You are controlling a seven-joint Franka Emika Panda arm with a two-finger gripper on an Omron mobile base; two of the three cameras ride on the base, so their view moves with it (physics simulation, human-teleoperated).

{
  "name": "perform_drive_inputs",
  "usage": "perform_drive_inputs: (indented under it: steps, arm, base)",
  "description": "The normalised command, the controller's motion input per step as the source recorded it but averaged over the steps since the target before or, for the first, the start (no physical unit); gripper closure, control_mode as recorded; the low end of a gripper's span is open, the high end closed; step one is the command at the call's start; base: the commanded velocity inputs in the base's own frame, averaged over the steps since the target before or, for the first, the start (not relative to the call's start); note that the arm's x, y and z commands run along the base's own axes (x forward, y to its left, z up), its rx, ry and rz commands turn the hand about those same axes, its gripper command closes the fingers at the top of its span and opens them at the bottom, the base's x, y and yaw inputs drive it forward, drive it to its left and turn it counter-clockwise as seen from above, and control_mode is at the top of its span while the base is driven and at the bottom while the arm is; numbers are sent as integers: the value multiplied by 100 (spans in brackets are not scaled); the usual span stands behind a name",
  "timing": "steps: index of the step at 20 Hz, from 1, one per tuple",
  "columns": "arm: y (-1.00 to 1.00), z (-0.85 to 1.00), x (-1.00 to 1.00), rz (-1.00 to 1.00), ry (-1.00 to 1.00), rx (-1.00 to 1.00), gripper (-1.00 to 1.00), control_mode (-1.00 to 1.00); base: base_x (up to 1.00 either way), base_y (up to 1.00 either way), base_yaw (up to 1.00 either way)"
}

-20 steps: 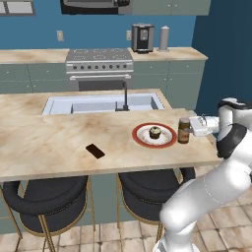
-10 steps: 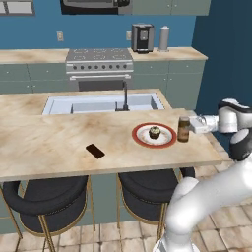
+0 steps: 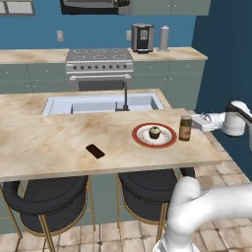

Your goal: Take the cinnamon bottle from the cabinet and place it on the dining table, next to the plate with the cupcake. Then take the chocolate from the dining counter and place it on the cupcake plate.

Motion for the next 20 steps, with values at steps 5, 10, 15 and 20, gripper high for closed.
perform_drive_inputs:
  steps: [5, 10, 15, 20]
  arm:
    - [0, 46, -61, 0, -10, 0, -100, -100]
    - [16, 98, -79, 0, -11, -1, -100, -100]
    - [53, 100, -69, 0, -4, -11, -100, -100]
    - [94, 100, -56, 0, 0, -29, -100, -100]
  base:
    - [0, 0, 0]
    - [0, 0, 0]
    - [0, 0, 0]
    - [0, 0, 0]
